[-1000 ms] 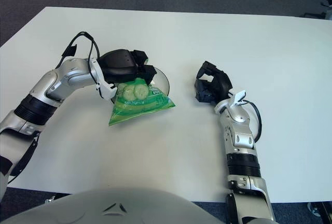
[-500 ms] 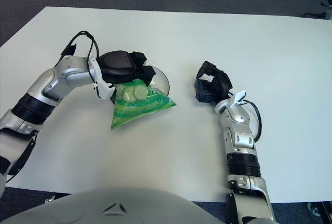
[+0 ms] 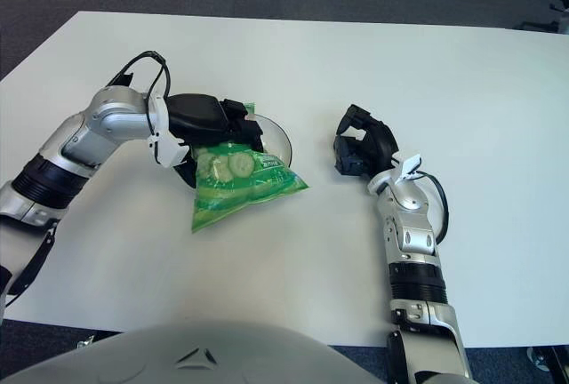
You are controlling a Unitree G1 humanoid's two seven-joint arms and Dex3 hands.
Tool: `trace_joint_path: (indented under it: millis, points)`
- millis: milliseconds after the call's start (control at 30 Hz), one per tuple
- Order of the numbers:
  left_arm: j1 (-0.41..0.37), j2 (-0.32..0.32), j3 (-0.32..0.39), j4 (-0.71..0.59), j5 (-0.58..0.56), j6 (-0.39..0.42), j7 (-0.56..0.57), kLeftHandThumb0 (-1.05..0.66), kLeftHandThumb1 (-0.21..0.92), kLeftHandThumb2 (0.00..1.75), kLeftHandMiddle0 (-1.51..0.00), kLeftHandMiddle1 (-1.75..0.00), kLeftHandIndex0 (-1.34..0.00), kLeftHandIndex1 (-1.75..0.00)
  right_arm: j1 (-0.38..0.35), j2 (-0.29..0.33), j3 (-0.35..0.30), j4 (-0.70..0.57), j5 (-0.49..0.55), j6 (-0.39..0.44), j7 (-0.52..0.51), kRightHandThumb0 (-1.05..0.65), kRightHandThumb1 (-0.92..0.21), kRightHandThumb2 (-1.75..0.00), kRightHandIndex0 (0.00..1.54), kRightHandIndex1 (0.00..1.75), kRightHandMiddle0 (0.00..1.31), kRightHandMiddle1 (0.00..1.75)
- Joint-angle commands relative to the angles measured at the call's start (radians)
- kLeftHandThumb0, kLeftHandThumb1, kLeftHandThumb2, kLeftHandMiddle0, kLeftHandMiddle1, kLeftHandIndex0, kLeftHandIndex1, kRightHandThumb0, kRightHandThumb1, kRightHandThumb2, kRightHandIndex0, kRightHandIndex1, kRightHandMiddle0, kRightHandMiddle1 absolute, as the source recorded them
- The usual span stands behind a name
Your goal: Put the snack into the plate.
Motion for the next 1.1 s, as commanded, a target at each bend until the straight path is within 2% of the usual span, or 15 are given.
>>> trace_joint_path:
  millis: [0, 67, 100, 200, 300, 600, 1067]
  points:
    - [-0.038, 0.002, 0.007, 0.028, -0.08, -0.001, -0.049, -0.75, 0.58, 0.65, -0.02, -0.33, 0.0, -0.41, 0.074, 0.038, 0.017, 0.07, -0.011, 0.051, -0.006, -0.51, -0.25, -1.39, 1.31, 1.75, 0.67, 1.75]
    - [-0.045, -0.002, 0.01, 0.047, -0.119, 0.001, -0.07, -0.81, 0.61, 0.62, -0.01, -0.13, 0.0, -0.27, 0.074, 0.04, 0.017, 0.069, -0.01, 0.052, -0.007, -0.51, -0.25, -1.39, 1.31, 1.75, 0.67, 1.75]
    - [-0.045, -0.007, 0.011, 0.057, -0.142, 0.006, -0.082, -0.82, 0.61, 0.62, -0.01, -0.11, 0.0, -0.25, 0.074, 0.04, 0.017, 0.068, -0.008, 0.053, -0.007, -0.51, -0.25, -1.39, 1.31, 1.75, 0.67, 1.75]
    - [-0.046, -0.018, 0.013, 0.082, -0.199, 0.02, -0.114, -0.92, 0.71, 0.44, 0.0, -0.03, 0.0, -0.07, 0.075, 0.042, 0.016, 0.064, -0.008, 0.059, -0.011, -0.51, -0.25, -1.4, 1.3, 1.75, 0.67, 1.75]
    - [-0.048, -0.025, 0.014, 0.096, -0.227, 0.021, -0.132, -0.97, 0.76, 0.33, 0.0, -0.01, 0.0, -0.02, 0.076, 0.041, 0.017, 0.062, -0.008, 0.063, -0.013, -0.51, -0.25, -1.4, 1.29, 1.75, 0.67, 1.75]
    - [-0.044, -0.049, 0.034, 0.146, -0.256, -0.006, -0.134, -0.96, 0.76, 0.24, 0.0, 0.0, 0.0, 0.0, 0.075, 0.036, 0.02, 0.062, -0.007, 0.059, 0.001, -0.51, -0.25, -1.4, 1.29, 1.75, 0.67, 1.75]
    - [-0.031, -0.071, 0.065, 0.183, -0.229, -0.044, -0.08, -0.92, 0.74, 0.21, 0.0, 0.0, 0.0, 0.0, 0.081, 0.035, 0.022, 0.047, -0.01, 0.074, -0.003, -0.51, -0.25, -1.39, 1.3, 1.75, 0.67, 1.75]
